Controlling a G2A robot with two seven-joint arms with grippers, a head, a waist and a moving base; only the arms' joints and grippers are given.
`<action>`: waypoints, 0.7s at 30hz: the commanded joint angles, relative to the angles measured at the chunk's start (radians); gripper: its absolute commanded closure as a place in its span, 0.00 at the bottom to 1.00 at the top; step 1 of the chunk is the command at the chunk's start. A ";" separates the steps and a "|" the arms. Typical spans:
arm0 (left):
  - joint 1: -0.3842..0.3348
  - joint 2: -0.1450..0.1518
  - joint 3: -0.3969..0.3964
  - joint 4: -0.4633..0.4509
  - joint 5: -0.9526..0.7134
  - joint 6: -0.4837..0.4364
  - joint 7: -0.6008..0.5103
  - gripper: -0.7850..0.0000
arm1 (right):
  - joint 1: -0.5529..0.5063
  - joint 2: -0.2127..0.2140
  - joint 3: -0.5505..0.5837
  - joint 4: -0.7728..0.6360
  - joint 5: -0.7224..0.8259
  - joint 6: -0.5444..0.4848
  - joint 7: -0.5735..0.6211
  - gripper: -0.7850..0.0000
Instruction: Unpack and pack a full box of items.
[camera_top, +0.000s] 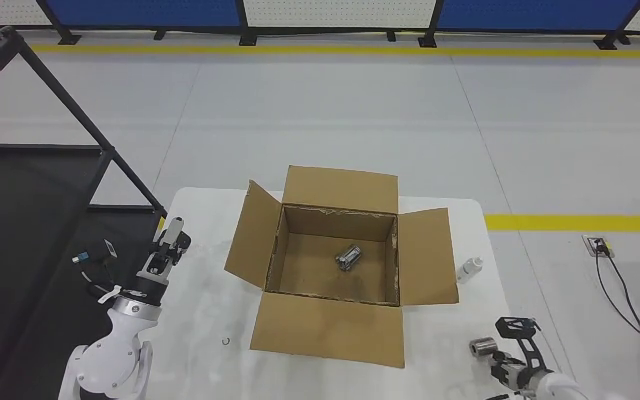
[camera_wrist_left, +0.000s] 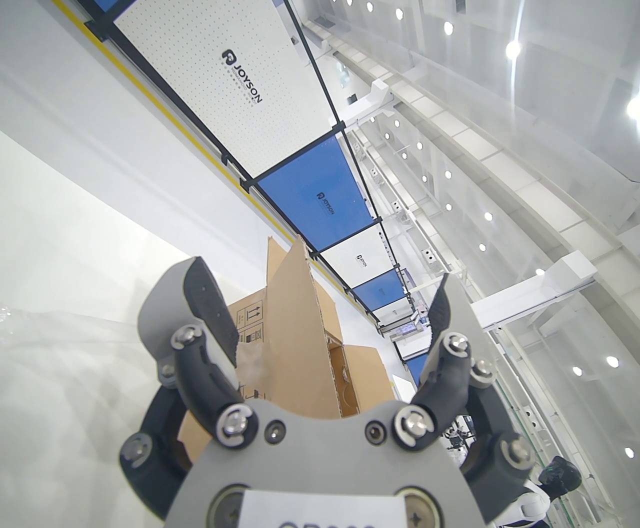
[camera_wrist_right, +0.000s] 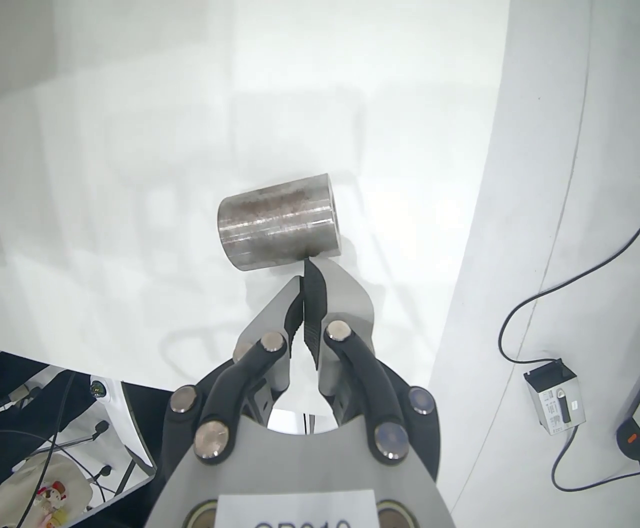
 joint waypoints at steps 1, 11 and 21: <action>0.000 0.000 0.000 0.000 0.000 0.000 0.000 0.00 | 0.010 0.001 -0.008 -0.007 -0.009 0.013 -0.001 0.75; 0.000 0.000 0.000 0.000 0.000 0.000 0.000 0.00 | 0.063 0.001 -0.064 -0.040 -0.053 0.082 -0.033 0.00; 0.000 0.000 0.000 0.000 0.000 0.000 0.000 0.00 | 0.065 -0.002 -0.081 -0.068 -0.055 0.125 -0.064 0.00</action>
